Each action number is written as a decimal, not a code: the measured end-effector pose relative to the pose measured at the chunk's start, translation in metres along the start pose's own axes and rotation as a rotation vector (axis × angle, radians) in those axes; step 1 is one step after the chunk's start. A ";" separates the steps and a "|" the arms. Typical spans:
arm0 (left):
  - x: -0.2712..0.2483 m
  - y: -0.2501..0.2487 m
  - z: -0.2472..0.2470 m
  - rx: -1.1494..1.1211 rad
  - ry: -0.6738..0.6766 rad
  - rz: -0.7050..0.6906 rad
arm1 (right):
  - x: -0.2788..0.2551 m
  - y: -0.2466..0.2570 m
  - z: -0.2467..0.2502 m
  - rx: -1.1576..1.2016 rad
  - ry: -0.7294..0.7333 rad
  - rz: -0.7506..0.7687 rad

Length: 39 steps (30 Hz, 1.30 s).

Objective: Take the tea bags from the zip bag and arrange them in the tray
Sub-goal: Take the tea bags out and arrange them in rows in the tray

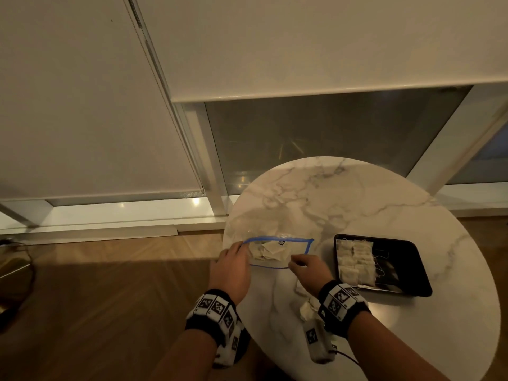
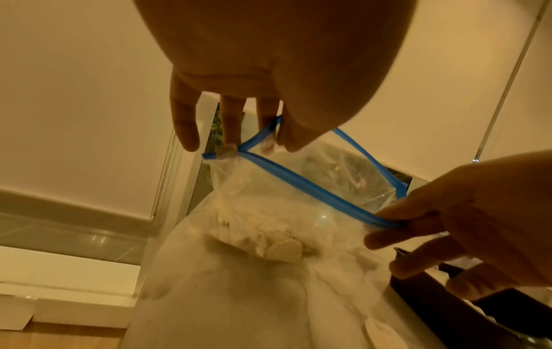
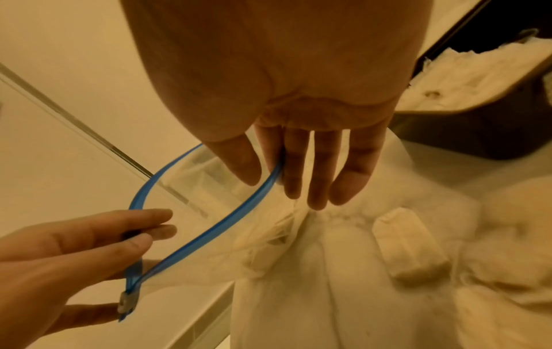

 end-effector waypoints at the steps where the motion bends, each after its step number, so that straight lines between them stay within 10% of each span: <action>1: 0.003 0.001 0.003 -0.026 -0.022 0.009 | -0.003 0.005 0.003 -0.007 -0.022 0.005; 9: 0.009 0.000 0.012 -0.276 -0.172 0.074 | -0.007 0.009 0.011 -0.084 -0.109 -0.026; 25: -0.005 -0.020 -0.007 -0.266 0.020 -0.065 | 0.032 0.073 -0.022 0.235 0.059 -0.114; 29: -0.008 -0.020 -0.007 -0.269 0.003 -0.103 | 0.025 0.100 -0.010 -0.035 0.170 -0.318; 35: -0.002 -0.015 -0.008 -0.267 0.025 -0.067 | 0.042 0.108 -0.009 -0.780 0.386 -0.118; 39: 0.003 -0.006 -0.020 -0.267 0.029 -0.042 | 0.075 0.114 -0.033 -0.787 0.474 -0.046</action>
Point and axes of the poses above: each hand's wrist, its own x-axis towards the middle knuckle, its own z-axis out of the back of the hand, y = z × x, the point moved 1 cm from there along x, towards the middle knuckle, and after that the axes turned 1 degree about -x, right-handed, at the moved point
